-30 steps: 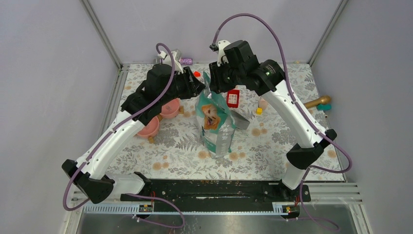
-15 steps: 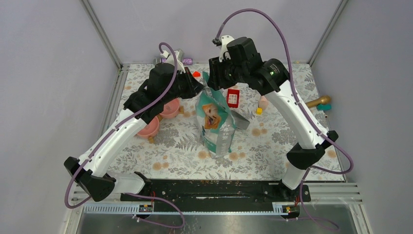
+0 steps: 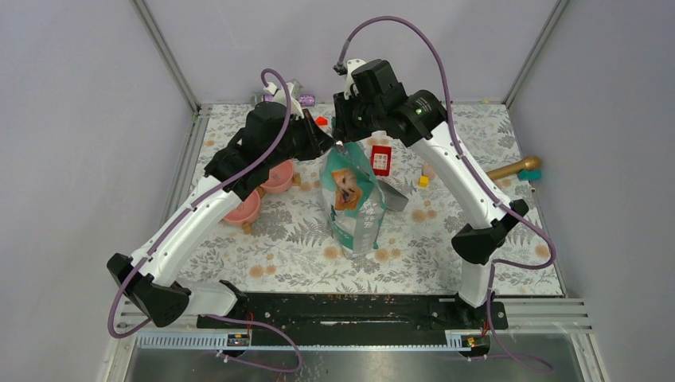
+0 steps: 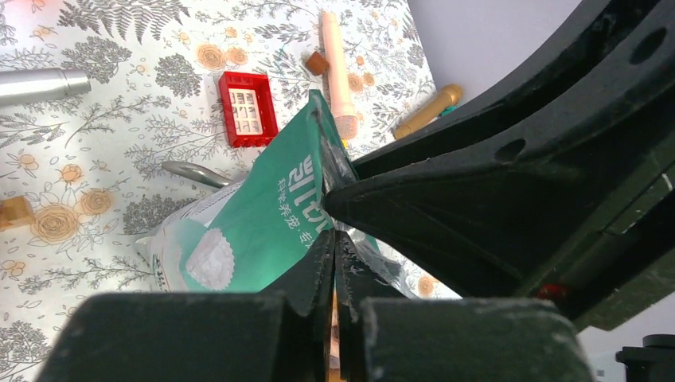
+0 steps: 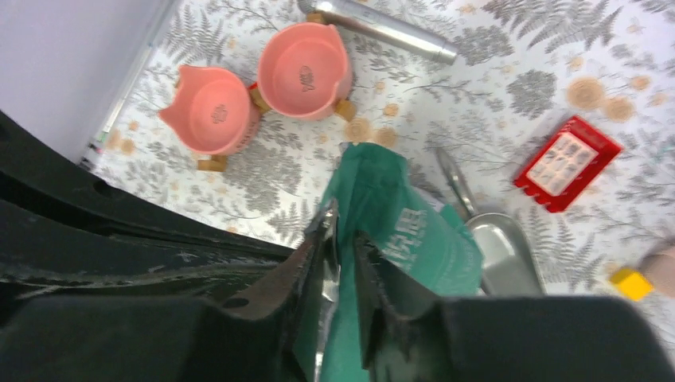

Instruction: Serve the pet food

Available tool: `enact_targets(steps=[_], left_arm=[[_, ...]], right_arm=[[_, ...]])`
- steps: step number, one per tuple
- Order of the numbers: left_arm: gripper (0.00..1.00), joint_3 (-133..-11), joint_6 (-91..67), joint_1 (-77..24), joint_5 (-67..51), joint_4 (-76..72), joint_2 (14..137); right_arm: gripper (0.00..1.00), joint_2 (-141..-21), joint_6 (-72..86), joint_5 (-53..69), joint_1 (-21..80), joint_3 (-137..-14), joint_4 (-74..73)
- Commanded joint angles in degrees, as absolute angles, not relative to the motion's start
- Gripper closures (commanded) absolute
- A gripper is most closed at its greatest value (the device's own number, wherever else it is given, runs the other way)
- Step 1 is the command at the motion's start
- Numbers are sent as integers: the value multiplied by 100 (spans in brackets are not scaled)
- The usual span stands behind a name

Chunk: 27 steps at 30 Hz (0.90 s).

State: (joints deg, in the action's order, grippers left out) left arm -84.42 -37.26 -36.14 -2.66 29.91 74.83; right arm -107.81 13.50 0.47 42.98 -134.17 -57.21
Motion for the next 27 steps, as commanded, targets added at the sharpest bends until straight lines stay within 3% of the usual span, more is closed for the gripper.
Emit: enact_targets(steps=[1, 2, 10, 27], left_arm=[[100, -8619, -3834, -3609, -472, 2676, 7581], [100, -8627, -3859, -3613, -487, 2660, 7599], [100, -8622, -3828, -3627, -276, 2633, 7702], [100, -9371, -3424, -3864, 1227, 4015, 8306]], right_arm=[[87, -10874, 1448, 317, 4297, -13690, -5783], [99, -10880, 1440, 392, 4296, -13697, -5786], [100, -10582, 698, 259, 4393, -13721, -5909], [100, -10269, -1426, -4286, 5285, -12872, -5149]])
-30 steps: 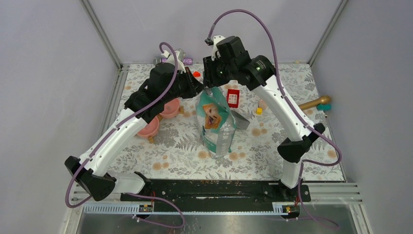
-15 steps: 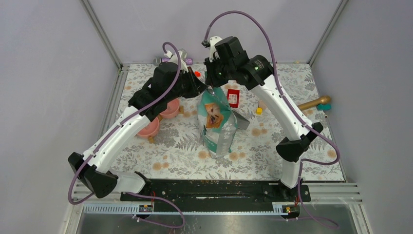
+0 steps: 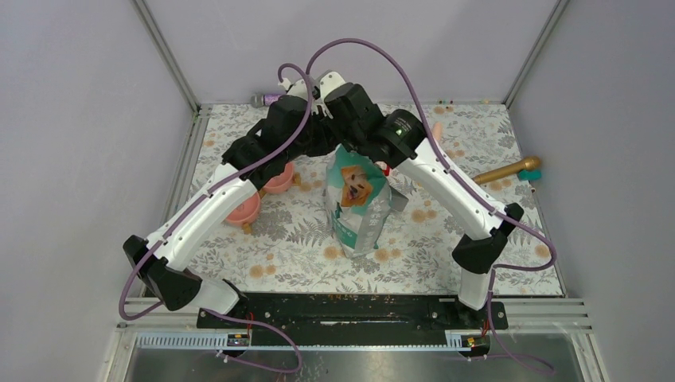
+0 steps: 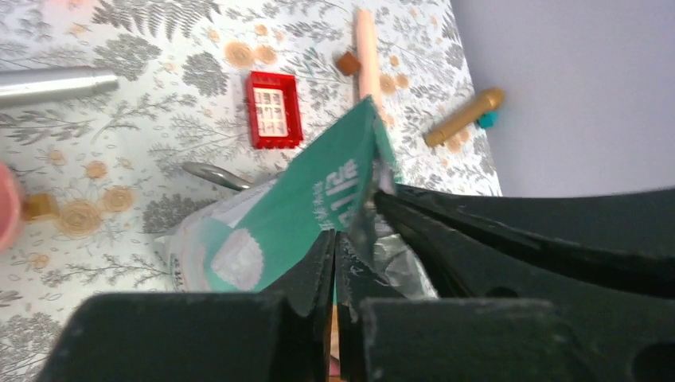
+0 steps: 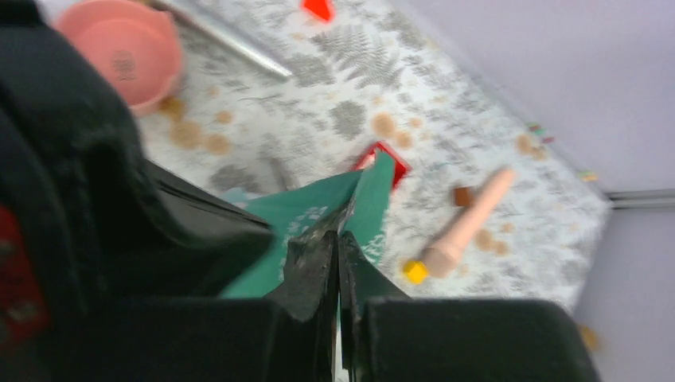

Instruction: Serve the pet food

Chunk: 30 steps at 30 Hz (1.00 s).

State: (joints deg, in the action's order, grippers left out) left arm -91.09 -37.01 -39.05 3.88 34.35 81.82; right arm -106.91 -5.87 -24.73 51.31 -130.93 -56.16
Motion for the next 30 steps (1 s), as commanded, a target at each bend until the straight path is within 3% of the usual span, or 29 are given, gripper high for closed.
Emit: enact_targets(steps=[1, 5, 10, 13, 15, 16, 20, 30], left_arm=[[100, -9410, -3431, -3867, 1278, 4068, 8324], [100, -9467, -3359, -3875, 1507, 4162, 8328], [97, -9199, -3319, -3875, 754, 3499, 7950], [54, -8764, -3329, -3865, -25, 2741, 7561], [38, -8568, -3406, -3861, -273, 2428, 7355], [35, -8536, -3410, -3861, -321, 2368, 7314], [33, -8588, -3511, -3827, -382, 2415, 7361], [35, -8683, -3515, -3737, -480, 2523, 7629]], right_arm=[[100, -10254, -1477, -4400, 5300, -12839, -5113], [100, -10127, -1731, -4866, 5352, -12536, -4814], [100, -9764, -1165, -3134, 5353, -12406, -5068], [100, -9661, -828, -2464, 5295, -12362, -5166], [100, -9602, -641, -2093, 5195, -12322, -5175], [100, -9585, -546, -1951, 5141, -12319, -5179], [100, -9537, -295, -1198, 4915, -12340, -5190], [100, -9554, 150, -688, 4643, -12448, -5194]])
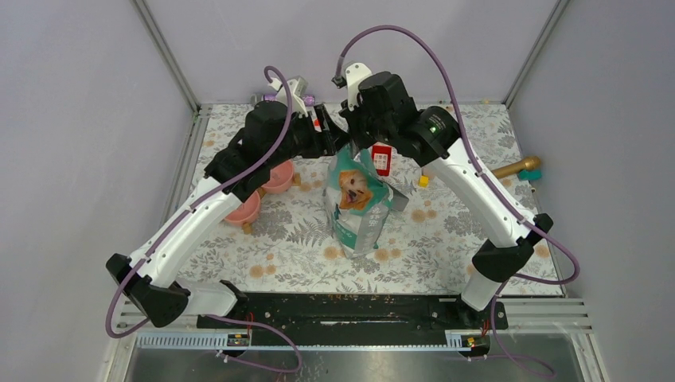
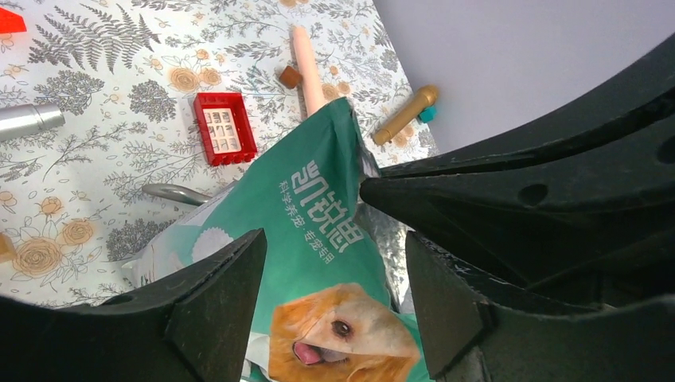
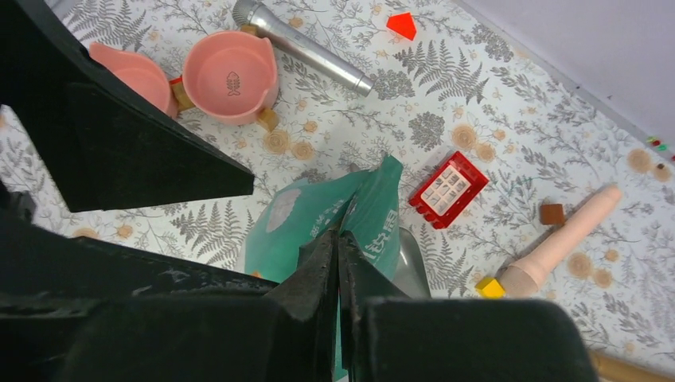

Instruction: Serve the pet food

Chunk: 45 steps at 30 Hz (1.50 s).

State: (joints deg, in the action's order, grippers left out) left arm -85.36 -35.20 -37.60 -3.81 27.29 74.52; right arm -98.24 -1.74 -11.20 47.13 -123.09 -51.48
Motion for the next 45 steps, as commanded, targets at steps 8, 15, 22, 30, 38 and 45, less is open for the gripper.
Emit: enact_targets(steps=[8, 15, 22, 30, 38, 45], left_arm=[[48, -8822, -3523, -3741, -415, 2663, 7910], [79, -8948, -3485, -3744, -55, 2905, 8019], [75, -9159, -3387, -3742, -873, 2880, 8379], [100, -9267, -3530, -3761, -612, 2917, 8653], [100, -9257, -3432, -3904, 1869, 3924, 8502], [100, -9211, -3194, -3909, 2104, 4209, 8328]], right_arm=[[100, -9678, 220, -525, 4641, -12715, -5345], [100, -9809, 170, -496, 4640, -13006, -5600], [100, -9823, 165, -397, 4641, -13002, -5645], [100, -9819, 167, -231, 4645, -13032, -5716], [100, -9822, -364, -2272, 4664, -12883, -5711], [100, -9868, -602, -3123, 4667, -12738, -5557]])
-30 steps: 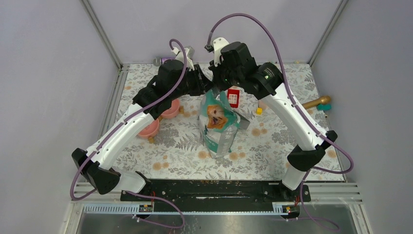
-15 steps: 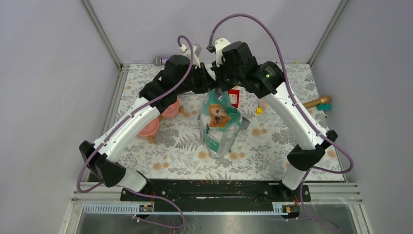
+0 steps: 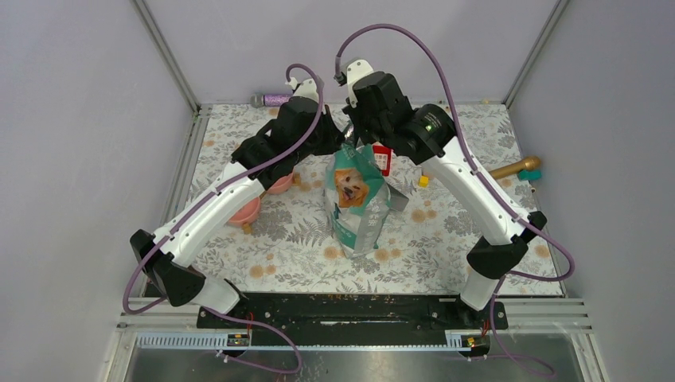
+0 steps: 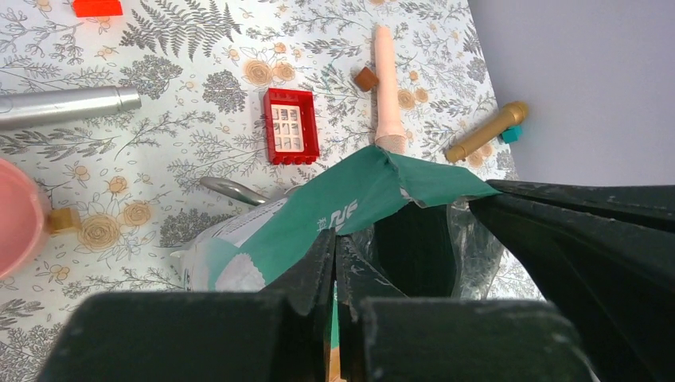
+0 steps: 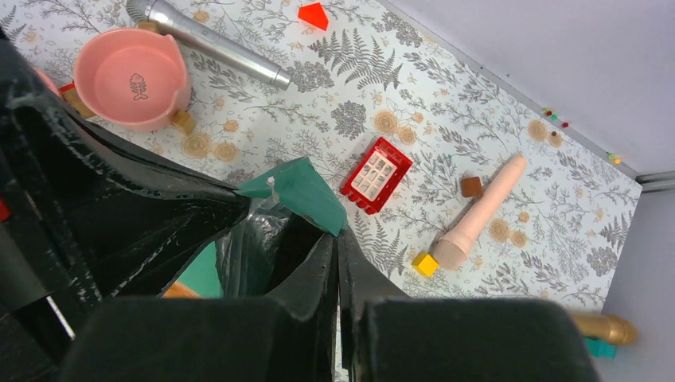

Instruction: Serve the pet food

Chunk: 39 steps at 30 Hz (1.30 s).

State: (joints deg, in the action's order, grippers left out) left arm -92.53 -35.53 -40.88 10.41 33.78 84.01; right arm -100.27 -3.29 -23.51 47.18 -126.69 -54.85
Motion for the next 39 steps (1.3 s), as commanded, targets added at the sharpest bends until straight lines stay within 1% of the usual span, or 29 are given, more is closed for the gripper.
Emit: enact_targets(steps=[1, 9, 10, 11, 13, 15, 18, 21, 25, 27, 28, 29, 30, 31, 32, 34, 35, 36, 39], left_arm=[[100, -9212, -3189, -3903, 2019, 4189, 8285], [100, -9141, -3181, -3903, 1264, 3908, 7780], [100, -9142, -3173, -3908, 1136, 3858, 7744], [100, -9122, -3150, -3911, 1025, 3801, 7709], [100, -9101, -3135, -3910, 853, 3728, 7686], [100, -9119, -3152, -3905, 766, 3720, 7690], [100, -9123, -3187, -3906, 764, 3716, 7703], [100, -9140, -3223, -3909, 779, 3713, 7704], [100, -9143, -3261, -3906, 801, 3664, 7685], [100, -9154, -3289, -3909, 820, 3643, 7689], [100, -9175, -3291, -3910, 838, 3647, 7701], [100, -9188, -3300, -3905, 834, 3648, 7712], [100, -9214, -3313, -3903, 829, 3664, 7735], [100, -9245, -3341, -3903, 820, 3690, 7759], [97, -9279, -3349, -3905, 801, 3719, 7788], [72, -9371, -3383, -3903, 697, 3773, 7848], [62, -9405, -3391, -3906, 595, 3766, 7876], [55, -9431, -3414, -3908, 525, 3762, 7898], [46, -9506, -3434, -3904, 488, 3762, 7960]], right_arm=[[100, -9850, -571, -2926, 4667, -12750, -5580], [100, -9767, -261, -1959, 4667, -12822, -5629], [98, -9774, -194, -1812, 4667, -12827, -5633], [91, -9799, -121, -1691, 4667, -12838, -5634], [73, -9889, -37, -1540, 4667, -12865, -5634], [63, -10024, 143, -1573, 4667, -12941, -5684], [57, -10294, 319, -1838, 4667, -13219, -5878], [56, -10516, 482, -1741, 4667, -13445, -6119], [55, -10627, 694, -1432, 4671, -13354, -6232], [56, -10651, 741, -1299, 4668, -13221, -6233], [60, -10653, 790, -1351, 4667, -13160, -6234], [71, -10651, 823, -1411, 4667, -13125, -6224], [83, -10634, 869, -1478, 4671, -13104, -6224], [100, -10608, 882, -1498, 4668, -13086, -6205], [100, -10557, 890, -1464, 4667, -13065, -6164], [100, -10429, 932, -1296, 4677, -12974, -6037], [100, -10362, 956, -1193, 4676, -12910, -5965], [100, -10304, 967, -1068, 4676, -12823, -5905], [100, -10172, 1049, -776, 4669, -12717, -5801]])
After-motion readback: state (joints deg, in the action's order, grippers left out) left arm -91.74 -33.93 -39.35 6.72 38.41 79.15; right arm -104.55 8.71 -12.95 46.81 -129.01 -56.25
